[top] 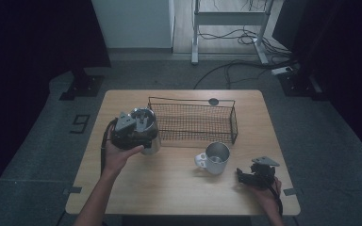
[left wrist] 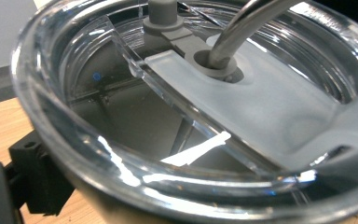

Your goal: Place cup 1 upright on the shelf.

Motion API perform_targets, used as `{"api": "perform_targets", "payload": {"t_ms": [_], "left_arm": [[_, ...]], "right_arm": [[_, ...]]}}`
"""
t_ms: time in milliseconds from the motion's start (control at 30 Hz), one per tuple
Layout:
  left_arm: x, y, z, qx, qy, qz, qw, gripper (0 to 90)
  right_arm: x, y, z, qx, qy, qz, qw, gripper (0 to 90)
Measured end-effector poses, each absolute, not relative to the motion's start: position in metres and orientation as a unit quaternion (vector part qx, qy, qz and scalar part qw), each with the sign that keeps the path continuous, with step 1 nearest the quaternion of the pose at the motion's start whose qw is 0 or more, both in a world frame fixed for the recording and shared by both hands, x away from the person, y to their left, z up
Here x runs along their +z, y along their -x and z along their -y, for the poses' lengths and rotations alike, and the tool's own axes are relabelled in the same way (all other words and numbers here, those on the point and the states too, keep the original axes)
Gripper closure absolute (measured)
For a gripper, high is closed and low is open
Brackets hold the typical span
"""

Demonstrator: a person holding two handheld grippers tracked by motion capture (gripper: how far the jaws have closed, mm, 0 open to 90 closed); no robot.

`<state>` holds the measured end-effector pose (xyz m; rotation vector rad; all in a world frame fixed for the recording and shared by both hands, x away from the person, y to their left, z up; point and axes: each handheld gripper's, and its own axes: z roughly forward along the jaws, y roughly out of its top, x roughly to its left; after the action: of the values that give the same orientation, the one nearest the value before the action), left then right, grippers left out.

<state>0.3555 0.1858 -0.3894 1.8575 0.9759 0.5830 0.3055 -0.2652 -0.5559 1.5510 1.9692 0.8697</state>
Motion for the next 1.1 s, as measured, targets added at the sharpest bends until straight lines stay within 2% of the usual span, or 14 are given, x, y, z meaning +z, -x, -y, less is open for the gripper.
{"api": "perform_targets", "payload": {"t_ms": [1100], "left_arm": [[-0.374, -0.376, -0.171, 0.239, -0.749, -0.400, 0.471, 3.7]], "right_arm": [[-0.556, -0.305, 0.265, 0.318, -0.568, -0.720, 0.242, 8.5]]}}
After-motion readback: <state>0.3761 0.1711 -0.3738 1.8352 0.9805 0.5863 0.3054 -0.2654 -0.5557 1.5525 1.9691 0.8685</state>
